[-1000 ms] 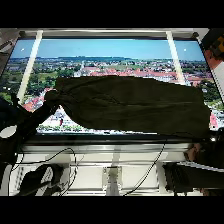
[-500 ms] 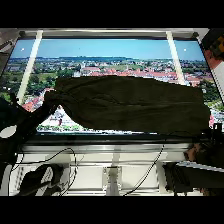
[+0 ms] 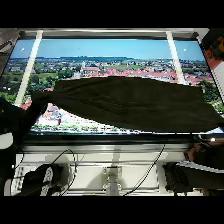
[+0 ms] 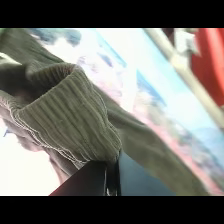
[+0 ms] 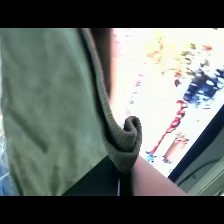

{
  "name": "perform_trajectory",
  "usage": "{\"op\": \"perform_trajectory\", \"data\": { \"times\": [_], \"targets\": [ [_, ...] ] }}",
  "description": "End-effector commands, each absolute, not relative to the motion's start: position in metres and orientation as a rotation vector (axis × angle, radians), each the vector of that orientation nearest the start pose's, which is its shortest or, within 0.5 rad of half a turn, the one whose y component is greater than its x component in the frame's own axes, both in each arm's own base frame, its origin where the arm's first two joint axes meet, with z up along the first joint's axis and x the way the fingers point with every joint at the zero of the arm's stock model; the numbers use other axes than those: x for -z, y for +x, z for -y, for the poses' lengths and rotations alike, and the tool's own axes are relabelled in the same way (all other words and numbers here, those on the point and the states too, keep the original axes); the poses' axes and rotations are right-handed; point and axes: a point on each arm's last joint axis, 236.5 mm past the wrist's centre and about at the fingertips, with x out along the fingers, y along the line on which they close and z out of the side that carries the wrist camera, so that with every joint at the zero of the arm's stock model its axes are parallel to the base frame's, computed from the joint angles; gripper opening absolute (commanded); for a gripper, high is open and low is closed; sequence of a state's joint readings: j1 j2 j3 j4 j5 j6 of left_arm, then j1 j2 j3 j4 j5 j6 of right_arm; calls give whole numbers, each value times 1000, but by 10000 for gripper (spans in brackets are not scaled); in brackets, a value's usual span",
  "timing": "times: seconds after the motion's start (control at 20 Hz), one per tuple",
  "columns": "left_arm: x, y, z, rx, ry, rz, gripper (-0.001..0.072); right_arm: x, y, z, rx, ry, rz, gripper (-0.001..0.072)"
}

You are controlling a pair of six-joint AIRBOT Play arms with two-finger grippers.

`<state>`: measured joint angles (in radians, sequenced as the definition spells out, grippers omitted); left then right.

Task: Fold the clothes and pants, and hang the long-sleeved shirts on hangers.

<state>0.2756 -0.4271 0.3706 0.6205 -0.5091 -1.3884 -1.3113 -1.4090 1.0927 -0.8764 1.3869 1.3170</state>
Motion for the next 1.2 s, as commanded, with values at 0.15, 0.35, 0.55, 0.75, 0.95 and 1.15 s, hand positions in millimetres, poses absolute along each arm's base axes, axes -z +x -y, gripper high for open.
{"op": "perform_trajectory", "data": {
  "times": [0.15,0.35,0.55,0.75,0.95,1.15],
  "targets": [
    [-66,247,-38,-304,-663,-547,17,-48,228,273,382,1283,-929,16],
    [-104,238,-52,-343,-615,-447,17,-63,234,264,363,1255,-922,17],
    [-135,247,-59,-352,-593,-426,17,-83,242,259,386,1213,-881,17],
    [-123,275,-66,-371,-588,-529,19,-105,272,259,404,1168,-811,16],
    [-98,320,-81,-373,-555,-561,19,-131,326,269,456,1082,-698,15],
    [-63,350,-89,-382,-546,-610,19,-112,361,269,510,1050,-717,15]
  ]
}}
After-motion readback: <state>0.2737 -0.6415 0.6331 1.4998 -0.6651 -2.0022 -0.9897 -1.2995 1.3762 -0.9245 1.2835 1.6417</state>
